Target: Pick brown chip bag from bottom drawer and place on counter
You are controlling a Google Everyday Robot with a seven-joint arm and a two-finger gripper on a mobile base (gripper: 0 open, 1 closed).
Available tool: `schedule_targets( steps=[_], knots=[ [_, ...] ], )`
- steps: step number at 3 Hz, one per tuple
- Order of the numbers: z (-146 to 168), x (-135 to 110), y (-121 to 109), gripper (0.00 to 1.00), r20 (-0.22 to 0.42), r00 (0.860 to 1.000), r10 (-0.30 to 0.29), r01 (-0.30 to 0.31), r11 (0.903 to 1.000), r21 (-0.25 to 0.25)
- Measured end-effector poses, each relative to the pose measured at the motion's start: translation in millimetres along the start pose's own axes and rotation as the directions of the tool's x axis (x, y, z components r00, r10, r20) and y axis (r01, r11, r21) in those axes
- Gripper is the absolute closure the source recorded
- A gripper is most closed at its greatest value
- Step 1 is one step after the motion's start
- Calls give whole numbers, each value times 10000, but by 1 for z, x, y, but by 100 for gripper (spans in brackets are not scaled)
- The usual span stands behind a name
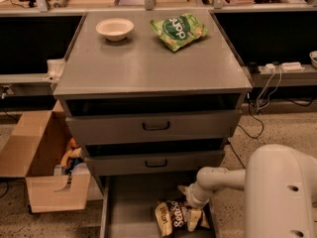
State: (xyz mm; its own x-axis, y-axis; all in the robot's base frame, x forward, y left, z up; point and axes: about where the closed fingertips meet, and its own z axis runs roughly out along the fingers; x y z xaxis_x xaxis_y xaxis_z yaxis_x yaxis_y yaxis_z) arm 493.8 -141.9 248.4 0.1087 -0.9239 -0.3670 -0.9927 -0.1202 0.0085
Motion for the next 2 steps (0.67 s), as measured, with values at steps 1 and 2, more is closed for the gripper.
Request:
schedule_targets(
  steps=[1,2],
  knots=[
    [42,24,-4,0,201,9996,183,-183,9998,-12],
    [62,38,-7,0,291,9988,401,-402,9992,20]
  ],
)
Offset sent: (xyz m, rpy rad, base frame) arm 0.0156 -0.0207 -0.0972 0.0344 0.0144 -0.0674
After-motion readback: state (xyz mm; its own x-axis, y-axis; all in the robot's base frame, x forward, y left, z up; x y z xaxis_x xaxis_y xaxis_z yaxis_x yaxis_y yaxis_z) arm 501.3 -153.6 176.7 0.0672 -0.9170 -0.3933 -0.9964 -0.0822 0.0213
